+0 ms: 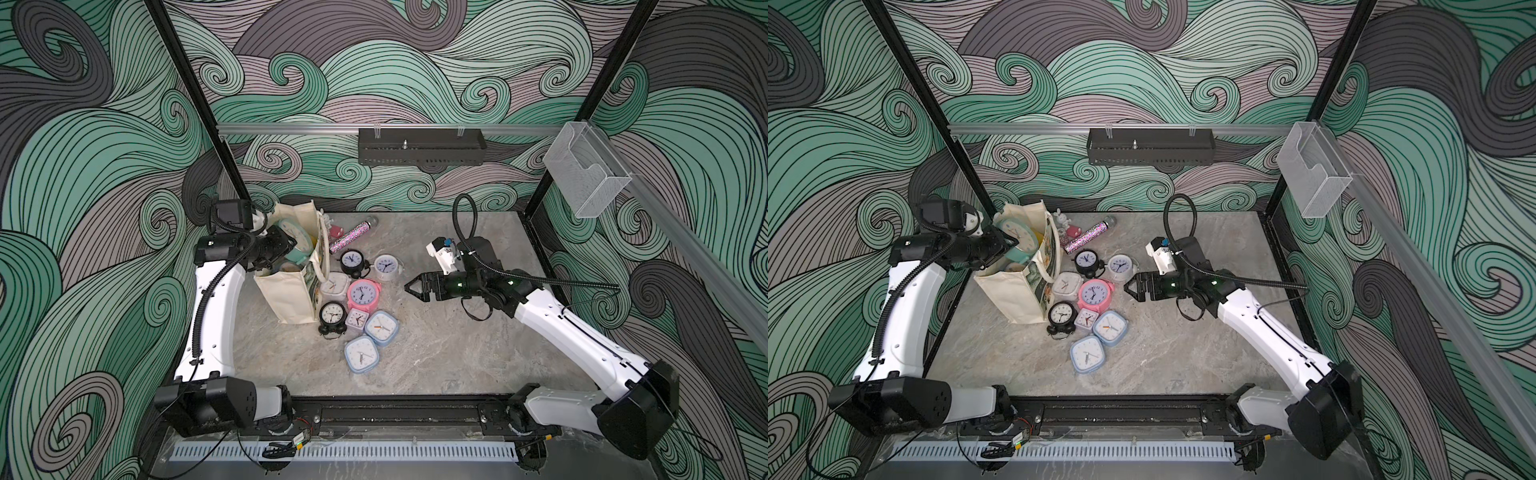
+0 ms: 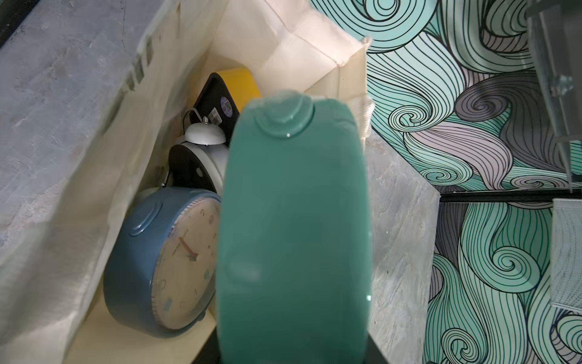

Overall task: Put the alarm clock into the canvas bag
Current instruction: Place the alarm at the canvas bag.

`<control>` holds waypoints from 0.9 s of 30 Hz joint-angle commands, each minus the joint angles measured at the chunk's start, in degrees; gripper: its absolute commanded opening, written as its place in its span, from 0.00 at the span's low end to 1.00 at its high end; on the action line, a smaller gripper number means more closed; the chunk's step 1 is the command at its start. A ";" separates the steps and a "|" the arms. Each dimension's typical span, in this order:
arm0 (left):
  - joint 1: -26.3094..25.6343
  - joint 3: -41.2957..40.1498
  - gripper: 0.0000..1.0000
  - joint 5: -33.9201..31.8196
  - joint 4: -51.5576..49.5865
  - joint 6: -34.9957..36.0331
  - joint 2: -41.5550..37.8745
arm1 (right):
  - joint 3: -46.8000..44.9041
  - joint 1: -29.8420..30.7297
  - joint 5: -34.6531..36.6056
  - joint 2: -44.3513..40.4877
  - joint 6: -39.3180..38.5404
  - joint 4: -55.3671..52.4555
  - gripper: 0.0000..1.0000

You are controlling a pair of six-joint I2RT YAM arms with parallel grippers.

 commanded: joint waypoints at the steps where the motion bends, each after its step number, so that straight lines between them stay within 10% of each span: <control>1: 0.40 -2.69 0.35 -1.41 1.81 2.00 0.77 | 0.04 0.46 -1.19 0.38 0.23 1.66 1.00; 12: 0.39 -9.66 0.41 -3.89 2.79 4.40 1.84 | 0.44 1.01 -2.08 1.80 1.12 3.31 1.00; 24: 0.33 0.32 0.98 -2.35 -3.57 4.49 2.31 | 1.77 1.30 0.54 3.03 1.43 0.90 1.00; 27: 0.05 2.64 0.99 -2.40 -3.60 4.13 0.65 | 2.49 1.33 1.22 3.46 1.60 0.08 1.00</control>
